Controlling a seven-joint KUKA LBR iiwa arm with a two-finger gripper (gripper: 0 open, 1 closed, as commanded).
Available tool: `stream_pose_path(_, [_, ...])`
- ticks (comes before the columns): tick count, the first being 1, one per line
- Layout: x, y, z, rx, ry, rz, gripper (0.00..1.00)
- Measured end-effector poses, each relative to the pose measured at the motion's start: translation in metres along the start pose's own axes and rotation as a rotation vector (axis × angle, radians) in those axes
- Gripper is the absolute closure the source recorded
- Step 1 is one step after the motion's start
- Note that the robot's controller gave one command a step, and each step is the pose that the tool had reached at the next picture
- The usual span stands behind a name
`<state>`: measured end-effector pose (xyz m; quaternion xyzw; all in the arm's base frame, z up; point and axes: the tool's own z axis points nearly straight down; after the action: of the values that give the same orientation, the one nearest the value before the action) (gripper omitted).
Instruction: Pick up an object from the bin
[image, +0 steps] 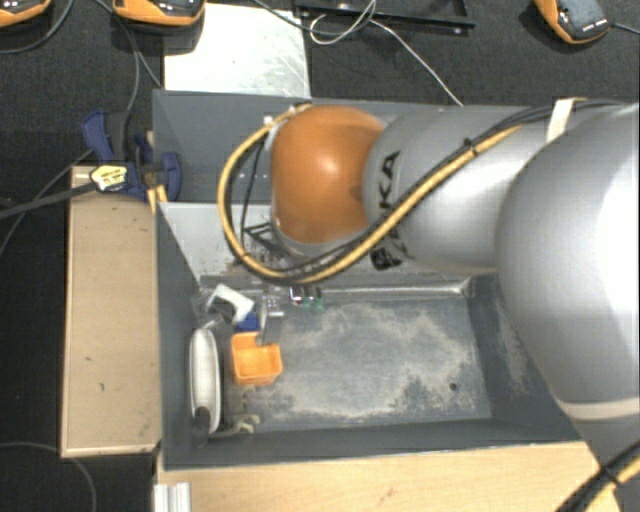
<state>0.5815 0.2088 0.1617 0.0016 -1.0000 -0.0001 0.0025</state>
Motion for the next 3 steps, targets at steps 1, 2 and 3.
stream_pose_path(1, [-0.002,-0.001,-0.005,-0.001,-0.008,0.006,0.0])
stream_pose_path(2, [0.009,0.013,0.059,-0.002,-0.01,-0.341,0.0])
stream_pose_path(3, [0.046,0.011,0.087,0.007,-0.005,-0.155,1.0])
